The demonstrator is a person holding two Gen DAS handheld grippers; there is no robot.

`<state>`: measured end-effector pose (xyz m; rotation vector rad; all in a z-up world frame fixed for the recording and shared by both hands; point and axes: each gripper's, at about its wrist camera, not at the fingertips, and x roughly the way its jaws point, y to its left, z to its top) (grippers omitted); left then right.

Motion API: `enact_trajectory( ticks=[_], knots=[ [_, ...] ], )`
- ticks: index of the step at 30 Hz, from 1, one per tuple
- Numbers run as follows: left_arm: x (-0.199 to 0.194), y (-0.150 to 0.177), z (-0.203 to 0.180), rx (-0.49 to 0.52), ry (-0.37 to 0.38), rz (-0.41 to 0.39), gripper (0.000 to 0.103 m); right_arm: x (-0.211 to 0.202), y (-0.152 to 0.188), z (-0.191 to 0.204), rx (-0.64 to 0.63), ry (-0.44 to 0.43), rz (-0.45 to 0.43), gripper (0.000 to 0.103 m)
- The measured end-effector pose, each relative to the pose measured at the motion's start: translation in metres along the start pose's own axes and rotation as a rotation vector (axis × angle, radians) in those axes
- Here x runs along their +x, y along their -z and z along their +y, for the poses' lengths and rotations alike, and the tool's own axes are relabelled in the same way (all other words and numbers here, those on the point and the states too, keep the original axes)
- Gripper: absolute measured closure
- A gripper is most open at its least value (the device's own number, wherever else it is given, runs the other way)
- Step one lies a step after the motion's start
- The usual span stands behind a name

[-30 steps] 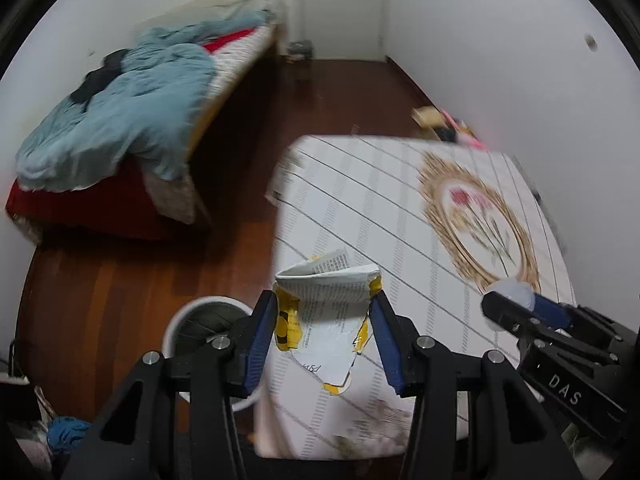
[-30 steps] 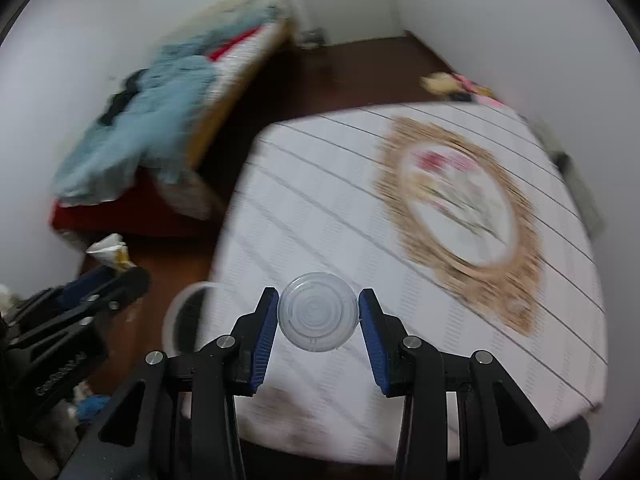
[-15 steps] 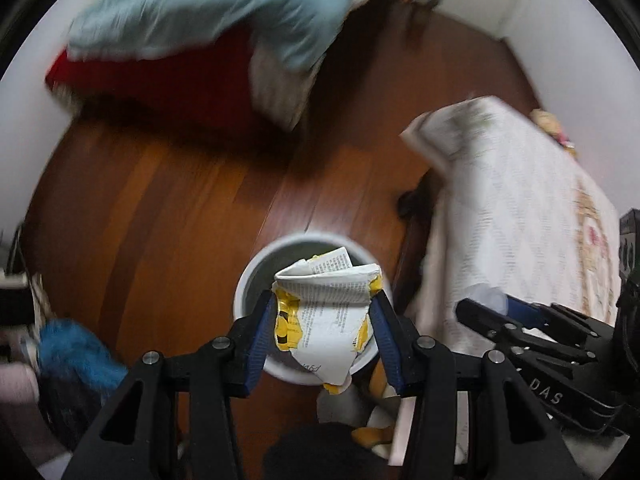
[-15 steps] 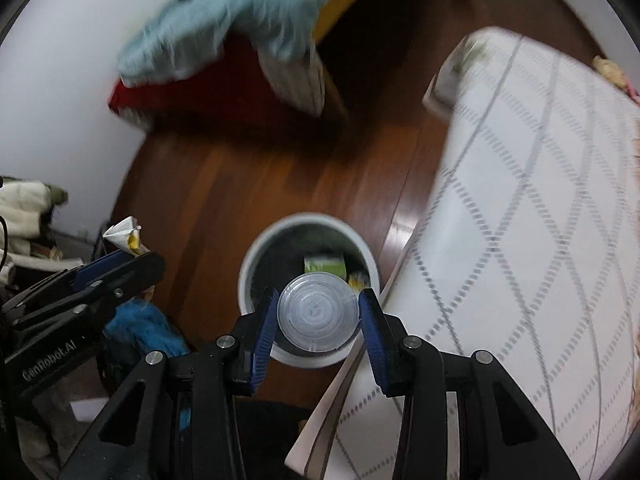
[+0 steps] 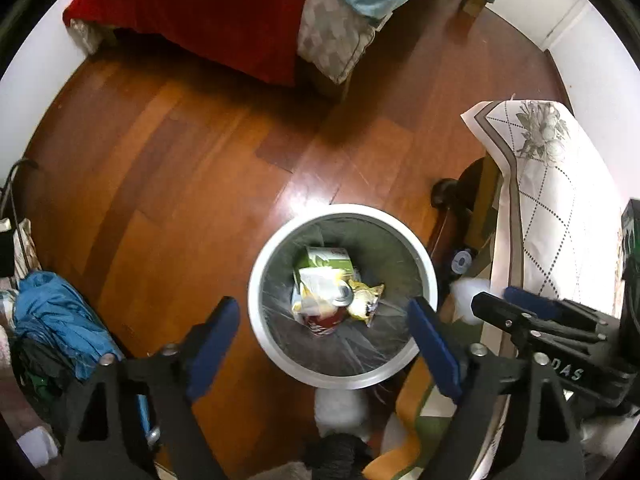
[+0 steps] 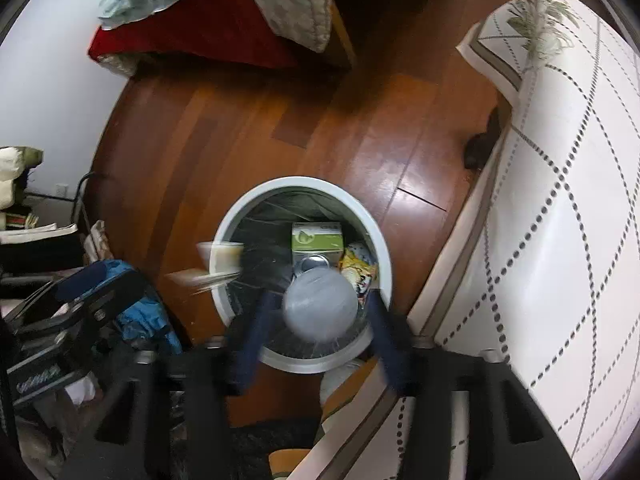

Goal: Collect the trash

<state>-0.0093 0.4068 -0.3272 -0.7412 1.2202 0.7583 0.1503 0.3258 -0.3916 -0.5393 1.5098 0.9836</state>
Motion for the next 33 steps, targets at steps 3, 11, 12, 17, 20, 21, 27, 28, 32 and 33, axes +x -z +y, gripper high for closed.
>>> enact_trajectory(
  ticks=[3, 11, 12, 17, 20, 21, 27, 28, 32, 33],
  knots=[
    [-0.013, 0.003, 0.003, 0.022, -0.02, -0.015, 0.003, -0.014, 0.007, 0.008, -0.006, 0.034, -0.02, 0.014],
    [-0.06, 0.026, 0.006, 0.036, -0.039, -0.071, 0.003, -0.067, 0.035, 0.028, -0.038, 0.136, -0.051, 0.005],
    [-0.069, 0.031, 0.006, 0.037, -0.038, -0.082, 0.003, -0.076, 0.041, 0.028, -0.036, 0.133, -0.058, 0.005],
    [-0.108, 0.05, -0.002, 0.05, -0.022, -0.128, 0.003, -0.125, 0.069, 0.025, -0.018, 0.102, -0.106, 0.005],
    [-0.135, 0.063, -0.006, 0.06, 0.004, -0.16, 0.003, -0.156, 0.088, 0.027, -0.011, 0.053, -0.138, 0.005],
    [-0.146, 0.067, -0.007, 0.061, 0.015, -0.171, 0.003, -0.168, 0.094, 0.028, -0.013, 0.04, -0.152, 0.005],
    [-0.203, 0.091, -0.011, 0.06, 0.073, -0.243, 0.003, -0.238, 0.132, 0.04, -0.045, -0.021, -0.234, 0.003],
    [-0.209, 0.093, -0.011, 0.06, 0.08, -0.25, 0.003, -0.247, 0.139, 0.043, -0.053, -0.029, -0.246, 0.003],
    [-0.241, 0.104, -0.014, 0.071, 0.111, -0.276, 0.003, -0.281, 0.163, 0.051, -0.068, -0.065, -0.286, 0.002],
    [-0.246, 0.107, -0.015, 0.074, 0.113, -0.28, 0.003, -0.292, 0.17, 0.053, -0.07, -0.071, -0.299, 0.002]
  ],
)
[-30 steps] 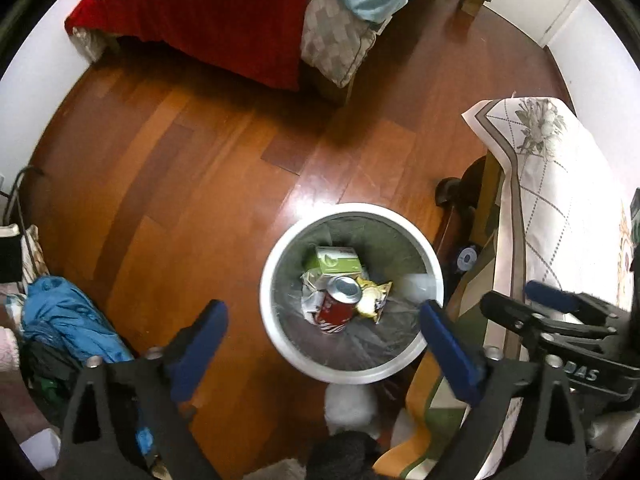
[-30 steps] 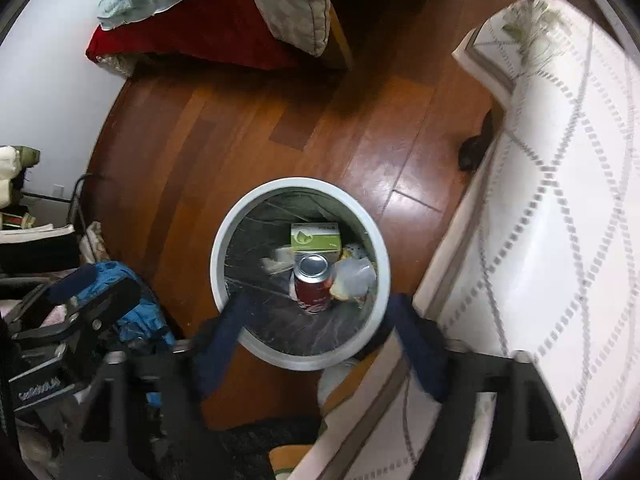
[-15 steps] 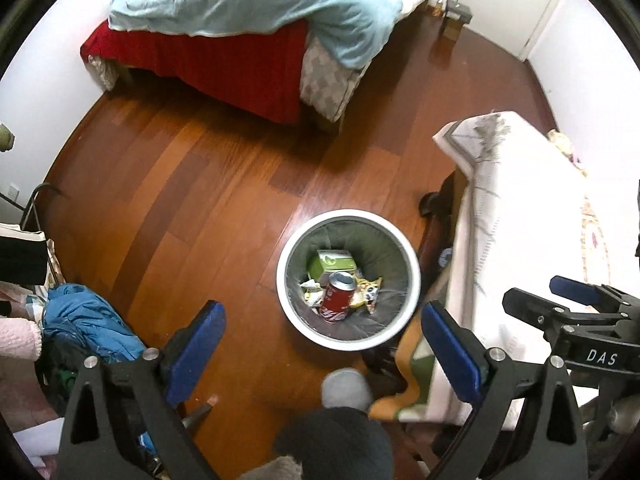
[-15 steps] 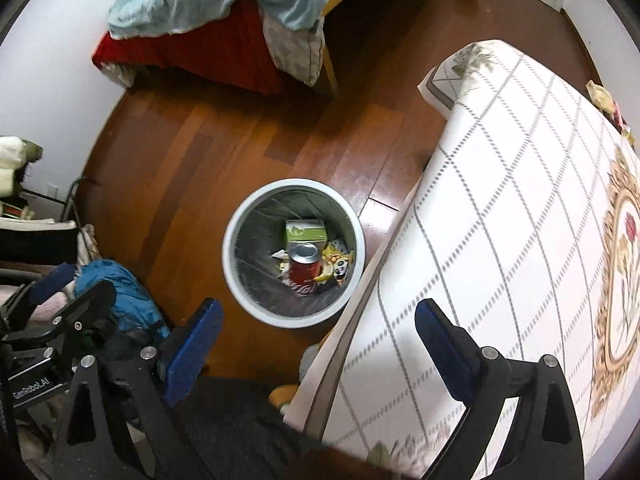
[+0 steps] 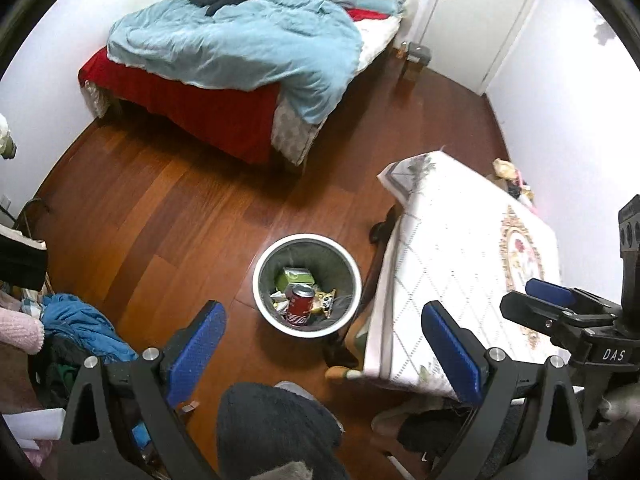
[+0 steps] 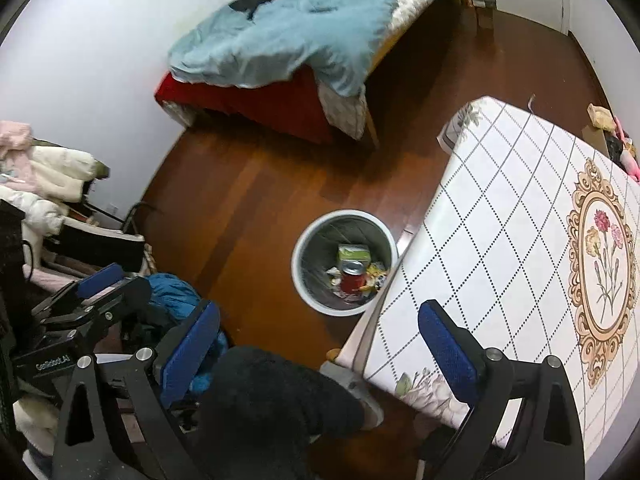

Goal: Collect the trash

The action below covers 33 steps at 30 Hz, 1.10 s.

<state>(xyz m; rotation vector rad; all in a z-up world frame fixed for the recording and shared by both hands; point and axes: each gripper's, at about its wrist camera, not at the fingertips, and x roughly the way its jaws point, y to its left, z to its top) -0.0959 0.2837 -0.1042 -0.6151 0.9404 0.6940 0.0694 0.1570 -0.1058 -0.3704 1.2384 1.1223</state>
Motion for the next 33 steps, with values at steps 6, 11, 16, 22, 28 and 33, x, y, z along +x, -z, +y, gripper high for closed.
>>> enact_trajectory(
  ticks=[6, 11, 16, 22, 28, 33],
  knots=[
    [-0.039, 0.004, -0.009, 0.005, 0.054, -0.044, 0.003, -0.045, 0.015, 0.013, -0.011, -0.029, -0.045, 0.002],
    [-0.065, 0.011, -0.01, 0.0, 0.078, -0.078, 0.003, -0.073, 0.027, 0.023, -0.021, -0.049, -0.057, 0.001],
    [-0.08, 0.02, -0.011, 0.001, 0.093, -0.086, 0.003, -0.088, 0.035, 0.034, -0.038, -0.069, -0.058, 0.001],
    [-0.09, 0.027, -0.012, 0.001, 0.099, -0.095, 0.003, -0.097, 0.039, 0.045, -0.062, -0.077, -0.059, 0.001],
    [-0.094, 0.03, -0.013, 0.007, 0.101, -0.103, 0.003, -0.102, 0.037, 0.05, -0.079, -0.078, -0.061, 0.001],
    [-0.098, 0.033, -0.016, 0.013, 0.099, -0.111, 0.003, -0.103, 0.038, 0.052, -0.083, -0.083, -0.059, 0.001]
  ],
)
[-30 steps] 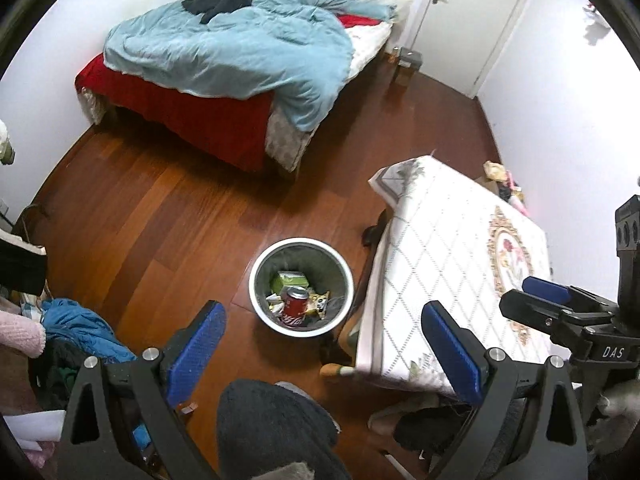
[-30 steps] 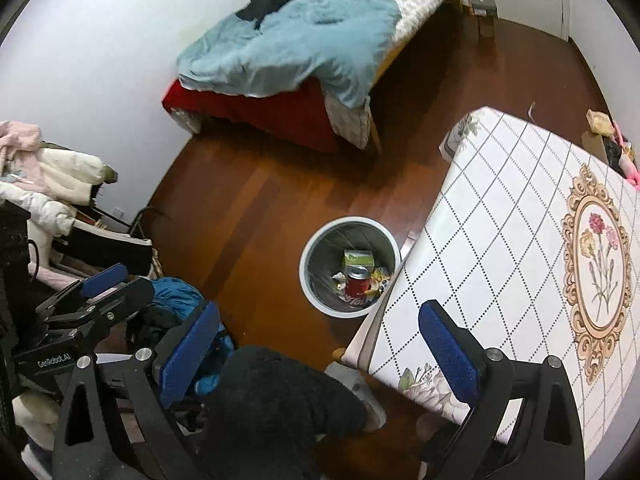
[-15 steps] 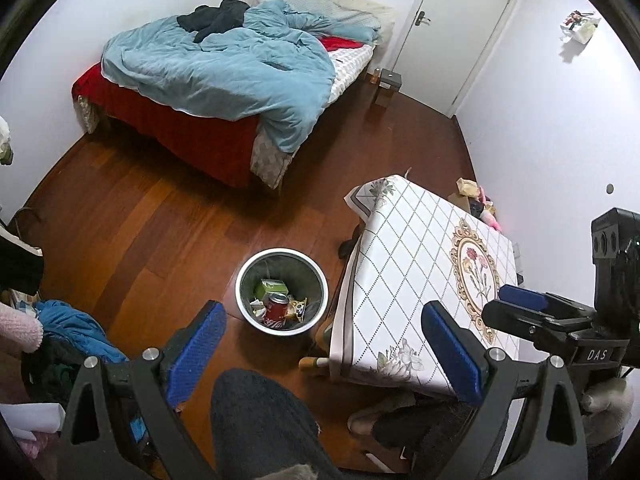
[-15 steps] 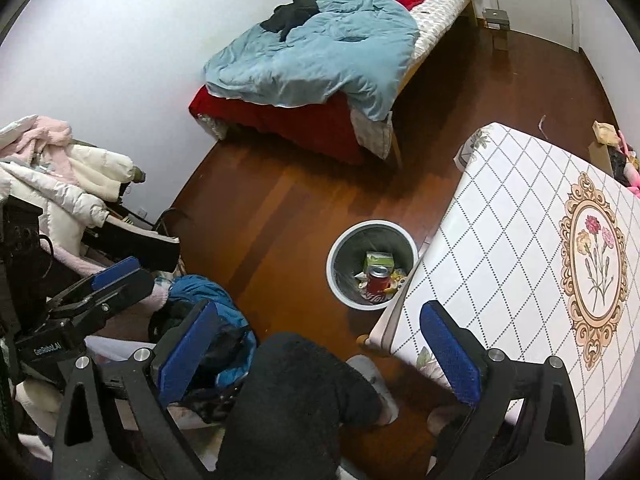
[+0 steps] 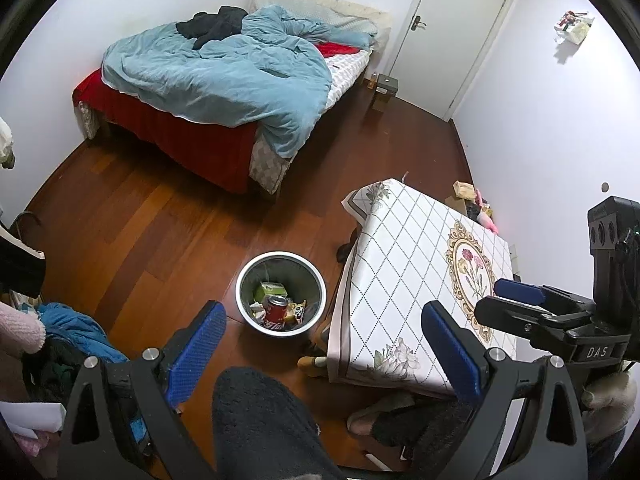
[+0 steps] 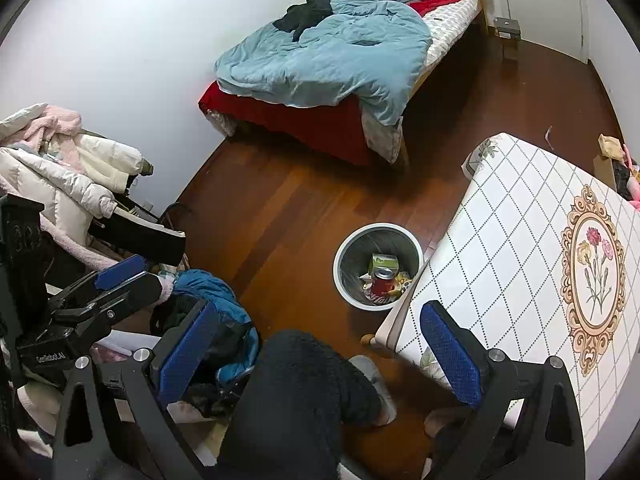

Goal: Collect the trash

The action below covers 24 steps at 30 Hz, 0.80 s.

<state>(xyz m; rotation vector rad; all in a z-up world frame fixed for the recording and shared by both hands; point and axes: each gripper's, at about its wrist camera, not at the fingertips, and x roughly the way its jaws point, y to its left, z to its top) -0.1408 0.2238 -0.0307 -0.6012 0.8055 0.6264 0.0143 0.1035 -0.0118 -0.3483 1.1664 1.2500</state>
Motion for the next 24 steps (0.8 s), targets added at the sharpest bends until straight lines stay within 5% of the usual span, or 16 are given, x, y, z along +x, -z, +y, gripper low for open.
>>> enact_trajectory(
  ticks=[24],
  knots=[
    [-0.005, 0.001, -0.011, 0.015, 0.019, 0.002, 0.0, -0.007, 0.007, 0.0, 0.0, -0.005, -0.007, 0.0]
  ],
)
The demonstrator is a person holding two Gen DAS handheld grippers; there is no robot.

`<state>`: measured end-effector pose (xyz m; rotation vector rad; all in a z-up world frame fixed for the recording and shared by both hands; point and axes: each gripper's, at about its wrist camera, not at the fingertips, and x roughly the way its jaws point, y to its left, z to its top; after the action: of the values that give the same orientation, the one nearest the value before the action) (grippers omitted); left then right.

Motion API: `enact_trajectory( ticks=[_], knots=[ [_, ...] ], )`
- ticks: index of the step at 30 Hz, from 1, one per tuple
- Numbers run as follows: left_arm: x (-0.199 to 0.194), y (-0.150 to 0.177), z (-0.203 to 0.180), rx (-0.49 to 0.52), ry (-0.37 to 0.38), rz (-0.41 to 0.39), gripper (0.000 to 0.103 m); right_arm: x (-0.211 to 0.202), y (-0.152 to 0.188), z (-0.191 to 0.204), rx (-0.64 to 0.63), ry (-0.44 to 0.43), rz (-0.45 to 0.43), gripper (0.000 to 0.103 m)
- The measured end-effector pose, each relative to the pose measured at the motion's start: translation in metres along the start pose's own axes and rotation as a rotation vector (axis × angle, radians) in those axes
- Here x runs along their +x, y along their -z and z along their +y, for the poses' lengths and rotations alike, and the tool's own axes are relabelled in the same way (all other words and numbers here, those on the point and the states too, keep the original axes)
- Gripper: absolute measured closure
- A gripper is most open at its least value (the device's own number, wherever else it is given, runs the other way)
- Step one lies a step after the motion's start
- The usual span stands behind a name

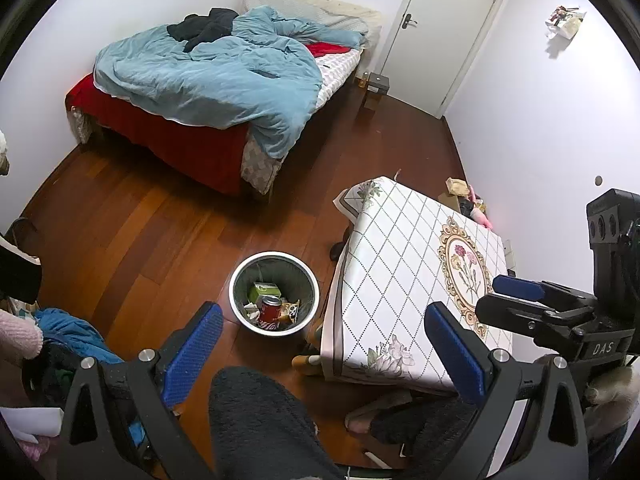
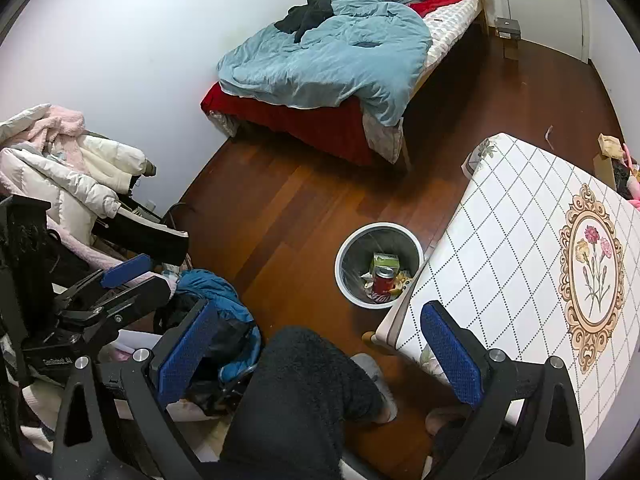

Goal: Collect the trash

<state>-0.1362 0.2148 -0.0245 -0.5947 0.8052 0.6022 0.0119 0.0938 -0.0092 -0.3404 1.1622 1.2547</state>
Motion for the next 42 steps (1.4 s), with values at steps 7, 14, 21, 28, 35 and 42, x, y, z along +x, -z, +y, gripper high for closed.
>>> enact_trajectory(
  ticks=[7, 14, 21, 28, 35, 42],
  knots=[
    [-0.001, -0.001, -0.001, 0.0, 0.008, 0.0, 0.0, -0.003, -0.002, 0.001, 0.001, -0.005, 0.003, 0.0],
    [-0.001, -0.001, -0.001, -0.004, 0.01, -0.001, 0.0, -0.004, -0.004, 0.003, 0.0, -0.003, 0.002, 0.0],
    [-0.002, -0.003, 0.003, -0.004, 0.013, -0.001, 0.0, -0.004, -0.007, 0.005, -0.001, -0.005, 0.005, 0.0],
    [-0.001, -0.002, 0.003, -0.019, 0.007, -0.002, 0.0, 0.001, -0.009, 0.006, 0.007, -0.007, 0.01, 0.0],
    [-0.003, 0.001, 0.007, -0.031, 0.003, -0.008, 0.0, 0.005, -0.01, 0.008, 0.003, -0.007, 0.017, 0.0],
    [-0.004, 0.003, 0.007, -0.035, 0.0, -0.011, 0.0, 0.005, -0.011, 0.01, 0.001, -0.006, 0.017, 0.0]
  ],
)
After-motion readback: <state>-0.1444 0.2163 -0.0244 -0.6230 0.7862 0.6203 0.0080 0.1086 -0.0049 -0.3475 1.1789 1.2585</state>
